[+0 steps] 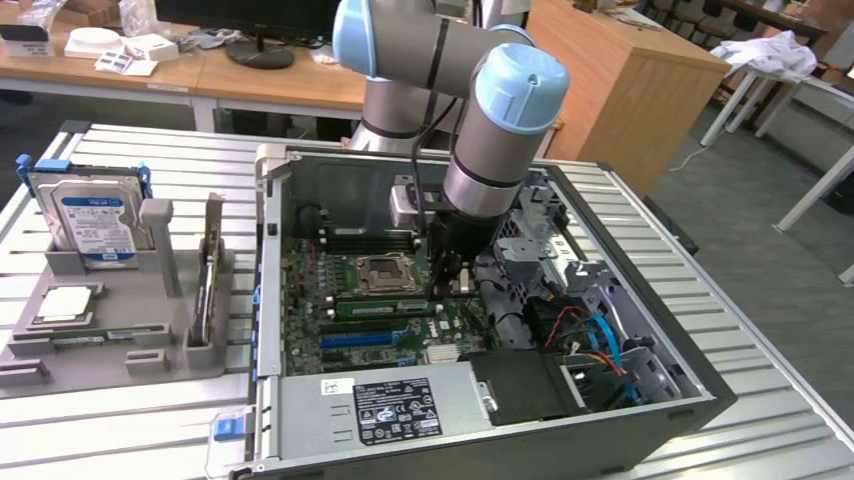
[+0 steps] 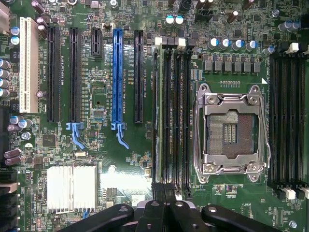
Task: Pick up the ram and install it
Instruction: 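Press down the ram until it locks into place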
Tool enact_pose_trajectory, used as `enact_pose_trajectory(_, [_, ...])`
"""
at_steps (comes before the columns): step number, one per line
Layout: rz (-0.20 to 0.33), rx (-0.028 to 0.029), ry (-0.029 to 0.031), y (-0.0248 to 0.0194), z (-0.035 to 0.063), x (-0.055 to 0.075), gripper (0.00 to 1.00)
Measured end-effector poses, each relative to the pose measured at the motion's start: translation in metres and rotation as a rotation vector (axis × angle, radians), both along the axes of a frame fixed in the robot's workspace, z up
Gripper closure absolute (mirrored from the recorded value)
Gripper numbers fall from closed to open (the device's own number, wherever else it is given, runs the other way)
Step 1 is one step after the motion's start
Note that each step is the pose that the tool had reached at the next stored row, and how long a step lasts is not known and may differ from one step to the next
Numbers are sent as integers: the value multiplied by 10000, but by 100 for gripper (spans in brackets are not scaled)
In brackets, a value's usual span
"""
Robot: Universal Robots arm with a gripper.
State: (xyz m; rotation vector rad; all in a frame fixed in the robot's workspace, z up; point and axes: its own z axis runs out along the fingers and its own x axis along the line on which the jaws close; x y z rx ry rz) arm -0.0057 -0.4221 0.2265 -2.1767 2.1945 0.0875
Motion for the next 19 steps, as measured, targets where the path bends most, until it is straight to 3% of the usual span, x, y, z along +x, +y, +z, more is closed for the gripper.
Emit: enact_pose_trajectory(19, [0, 0, 1, -1, -24, 0, 89])
